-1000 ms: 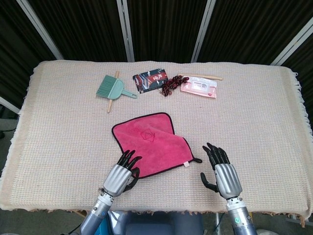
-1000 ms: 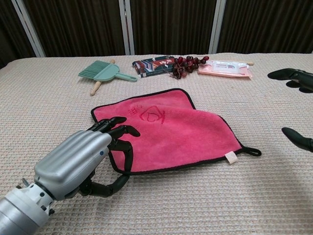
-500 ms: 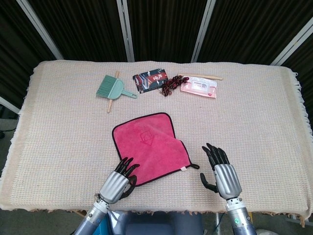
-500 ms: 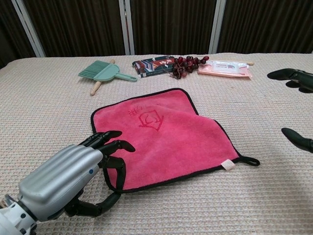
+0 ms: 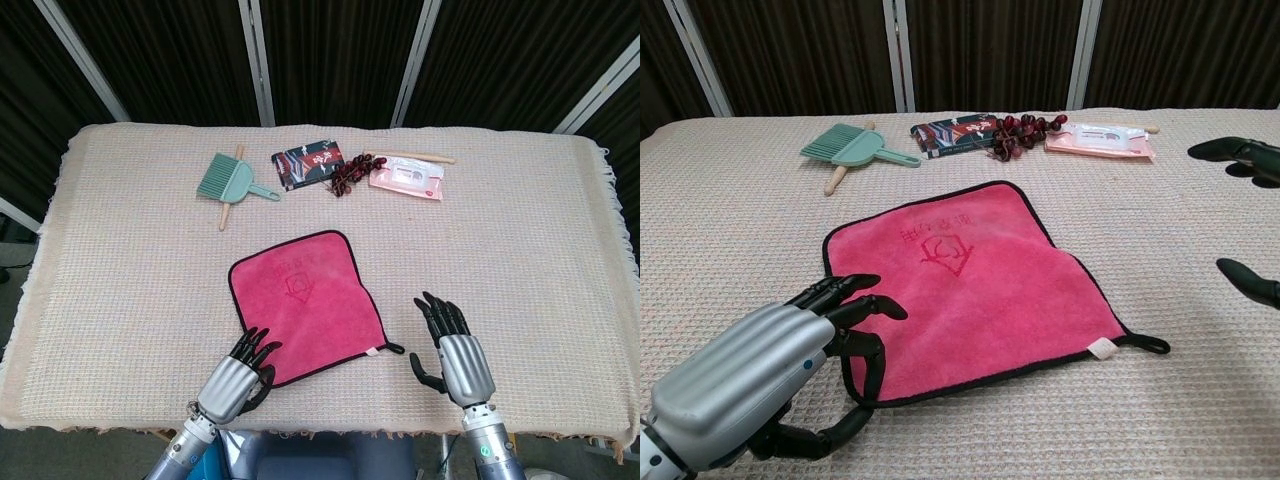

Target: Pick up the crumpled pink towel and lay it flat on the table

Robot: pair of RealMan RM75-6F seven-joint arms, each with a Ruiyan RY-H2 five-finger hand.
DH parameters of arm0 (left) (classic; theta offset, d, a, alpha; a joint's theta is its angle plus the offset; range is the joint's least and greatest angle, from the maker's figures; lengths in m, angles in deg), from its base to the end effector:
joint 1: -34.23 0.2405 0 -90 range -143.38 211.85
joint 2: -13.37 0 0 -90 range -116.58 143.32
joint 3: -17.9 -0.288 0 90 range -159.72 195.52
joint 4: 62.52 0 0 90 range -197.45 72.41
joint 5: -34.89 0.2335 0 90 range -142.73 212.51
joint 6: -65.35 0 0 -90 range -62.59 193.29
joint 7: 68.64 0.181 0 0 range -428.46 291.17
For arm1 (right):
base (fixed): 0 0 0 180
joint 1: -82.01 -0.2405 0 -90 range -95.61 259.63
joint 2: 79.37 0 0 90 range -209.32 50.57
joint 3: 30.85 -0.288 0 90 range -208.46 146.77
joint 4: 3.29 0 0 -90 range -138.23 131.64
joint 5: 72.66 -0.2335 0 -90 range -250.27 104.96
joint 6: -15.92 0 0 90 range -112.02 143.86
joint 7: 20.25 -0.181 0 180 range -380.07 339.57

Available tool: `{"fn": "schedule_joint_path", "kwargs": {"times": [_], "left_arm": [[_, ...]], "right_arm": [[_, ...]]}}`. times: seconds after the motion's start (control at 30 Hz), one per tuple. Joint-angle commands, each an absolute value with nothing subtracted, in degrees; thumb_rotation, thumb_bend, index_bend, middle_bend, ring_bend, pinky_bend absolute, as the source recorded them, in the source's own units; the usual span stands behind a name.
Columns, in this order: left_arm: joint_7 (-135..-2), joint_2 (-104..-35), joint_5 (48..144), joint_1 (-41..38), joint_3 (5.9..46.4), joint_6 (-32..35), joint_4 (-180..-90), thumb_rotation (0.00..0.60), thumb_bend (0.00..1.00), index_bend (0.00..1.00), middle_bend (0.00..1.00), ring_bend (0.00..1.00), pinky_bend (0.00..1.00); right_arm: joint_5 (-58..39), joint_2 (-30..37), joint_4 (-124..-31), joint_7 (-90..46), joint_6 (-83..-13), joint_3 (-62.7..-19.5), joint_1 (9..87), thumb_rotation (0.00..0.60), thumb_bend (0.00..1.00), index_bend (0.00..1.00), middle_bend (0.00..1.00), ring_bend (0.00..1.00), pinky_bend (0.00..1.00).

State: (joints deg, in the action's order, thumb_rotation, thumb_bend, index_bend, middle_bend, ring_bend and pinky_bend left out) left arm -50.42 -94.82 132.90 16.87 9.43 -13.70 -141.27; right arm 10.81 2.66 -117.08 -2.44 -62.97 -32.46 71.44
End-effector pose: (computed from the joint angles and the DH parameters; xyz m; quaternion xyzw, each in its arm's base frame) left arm -0.1598 0.1910 -0.1342 -0.7304 -0.3456 -0.4825 0.3381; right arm -0.1932 -0.2227 0.0217 0.5871 -0.4996 0.4732 0.4263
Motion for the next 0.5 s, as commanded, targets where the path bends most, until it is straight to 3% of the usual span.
{"fn": "schedule_joint_path", "kwargs": {"times": [0.03,0.5], "left_arm": [[-50.45,-94.52,133.17,17.03,9.31,-13.75,-141.57,0.6,0.49,0.56,0.17,0.0,0.0],[-50.42,-92.7,134.19,18.09,8.26,-13.18,-142.59,0.6,0.49,0.55,0.17,0.0,0.0]], "right_arm": [[10.79,2.69,-117.06,-2.43,-62.96,-32.45,71.45,0.6,0.43,0.08,0.0,0.0,0.0],[10.44,2.77,-116.94,-2.47,-62.81,-32.6,71.45,0.6,0.43,0.08,0.0,0.0,0.0]]}}
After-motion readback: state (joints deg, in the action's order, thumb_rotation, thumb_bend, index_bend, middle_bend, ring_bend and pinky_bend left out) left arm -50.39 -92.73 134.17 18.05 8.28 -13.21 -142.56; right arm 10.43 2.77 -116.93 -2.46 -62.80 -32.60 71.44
